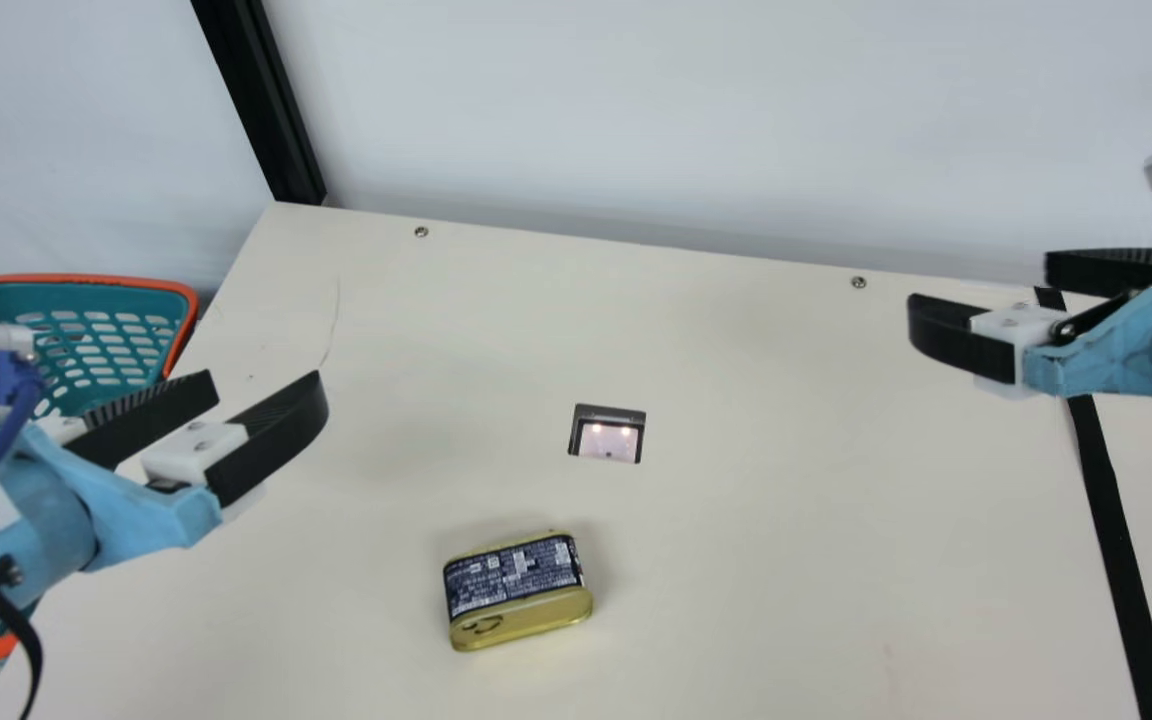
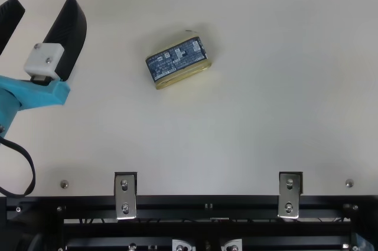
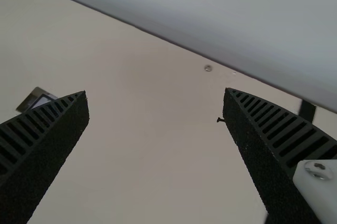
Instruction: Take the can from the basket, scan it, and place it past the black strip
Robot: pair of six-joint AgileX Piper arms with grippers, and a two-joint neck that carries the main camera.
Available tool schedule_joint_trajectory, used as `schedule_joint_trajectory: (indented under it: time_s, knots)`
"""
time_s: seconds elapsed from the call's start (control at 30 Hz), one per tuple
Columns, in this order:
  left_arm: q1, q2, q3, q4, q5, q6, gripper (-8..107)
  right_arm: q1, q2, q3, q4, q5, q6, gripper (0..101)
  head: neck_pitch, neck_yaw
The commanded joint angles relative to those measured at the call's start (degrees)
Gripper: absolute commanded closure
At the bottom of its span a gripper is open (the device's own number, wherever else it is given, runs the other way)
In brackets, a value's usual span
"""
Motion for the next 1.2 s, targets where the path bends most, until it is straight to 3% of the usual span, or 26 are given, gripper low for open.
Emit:
schedule_joint_trajectory:
  time_s: [0.0,0.33,0.6,1.17]
  knots:
    - [0.0,0.0,0.0,0.0,0.0,0.0,9,-0.6,1.2,-0.3,3.7,5.4,-5.3,0,0.0,0.0]
    - [0.0,0.0,0.0,0.0,0.0,0.0,9,-1.7,5.3,-1.3,7.8,18.8,-14.9,0,0.0,0.0]
    - [0.0,0.0,0.0,0.0,0.0,0.0,9,-0.2,6.7,0.3,8.3,25.7,-20.5,0,0.0,0.0]
    - [0.0,0.0,0.0,0.0,0.0,0.0,9,5.4,9.6,8.1,6.9,26.4,-30.4,0,0.0,0.0]
